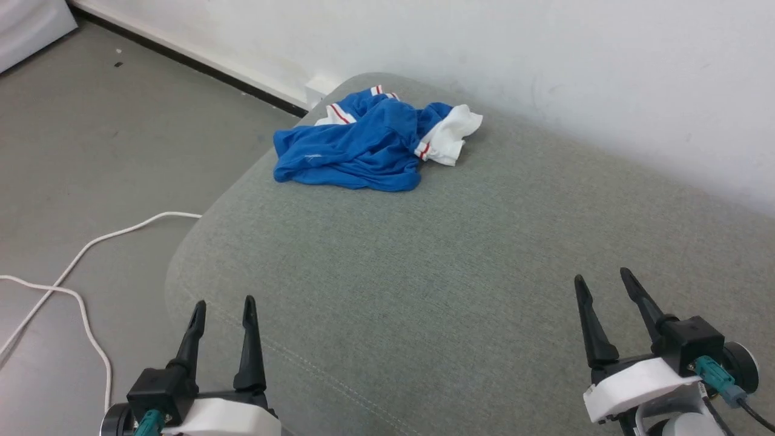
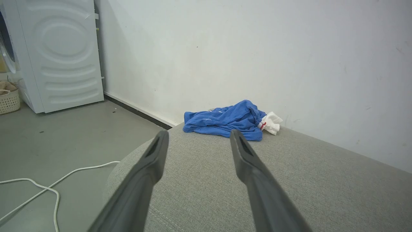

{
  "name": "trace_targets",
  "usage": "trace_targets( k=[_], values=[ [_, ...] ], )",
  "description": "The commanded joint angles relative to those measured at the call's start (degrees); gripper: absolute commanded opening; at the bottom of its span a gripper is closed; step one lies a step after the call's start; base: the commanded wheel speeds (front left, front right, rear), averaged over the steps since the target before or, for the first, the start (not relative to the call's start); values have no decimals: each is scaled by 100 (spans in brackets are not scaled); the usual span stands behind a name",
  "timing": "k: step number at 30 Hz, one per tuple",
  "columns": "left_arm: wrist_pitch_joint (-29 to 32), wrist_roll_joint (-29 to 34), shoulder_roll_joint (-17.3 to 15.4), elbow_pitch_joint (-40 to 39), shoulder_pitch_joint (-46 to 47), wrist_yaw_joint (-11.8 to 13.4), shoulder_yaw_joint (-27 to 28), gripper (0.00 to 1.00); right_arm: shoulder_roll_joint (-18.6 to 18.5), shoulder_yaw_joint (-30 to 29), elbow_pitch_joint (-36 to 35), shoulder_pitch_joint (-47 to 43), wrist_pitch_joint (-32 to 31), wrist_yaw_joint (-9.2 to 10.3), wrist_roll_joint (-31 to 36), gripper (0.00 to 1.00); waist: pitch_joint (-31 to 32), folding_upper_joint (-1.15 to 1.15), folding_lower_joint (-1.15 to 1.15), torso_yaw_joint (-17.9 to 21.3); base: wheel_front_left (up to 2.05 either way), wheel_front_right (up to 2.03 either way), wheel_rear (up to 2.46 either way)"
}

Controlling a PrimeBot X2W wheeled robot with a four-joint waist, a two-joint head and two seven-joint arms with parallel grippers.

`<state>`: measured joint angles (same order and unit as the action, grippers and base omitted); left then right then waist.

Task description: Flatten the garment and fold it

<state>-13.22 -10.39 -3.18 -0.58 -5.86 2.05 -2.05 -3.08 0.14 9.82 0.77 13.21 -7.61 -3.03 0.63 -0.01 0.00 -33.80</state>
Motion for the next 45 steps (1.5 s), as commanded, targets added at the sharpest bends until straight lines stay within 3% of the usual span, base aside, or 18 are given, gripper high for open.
trace_targets(
  k=[1,11,22,29,37,45],
  values=[
    [-67,-55,28,24,-79,-38,-11,100,18,-13,29,74,69,11,-31,100,-3,1,0,-81,0,0,0],
    [-175,-106,30,48,-99,-47,-2,100,20,-57,101,96,176,12,-71,100,12,1,0,-336,0,0,0],
    [-178,-166,30,38,-96,-25,-20,100,21,-75,91,123,179,12,-21,100,-57,1,0,-263,0,0,0],
    [-161,-554,11,-105,332,-252,16,100,21,-160,34,105,179,12,46,100,-129,1,0,-235,0,0,0],
    [1182,-512,-470,-982,1974,-216,86,100,21,-212,-485,310,-156,12,352,100,-639,1,0,-30,0,0,0],
    [2181,-711,-946,-582,3768,-249,337,100,-87,22,-1501,646,-782,12,593,100,-1530,1,0,462,0,0,0]
  ],
)
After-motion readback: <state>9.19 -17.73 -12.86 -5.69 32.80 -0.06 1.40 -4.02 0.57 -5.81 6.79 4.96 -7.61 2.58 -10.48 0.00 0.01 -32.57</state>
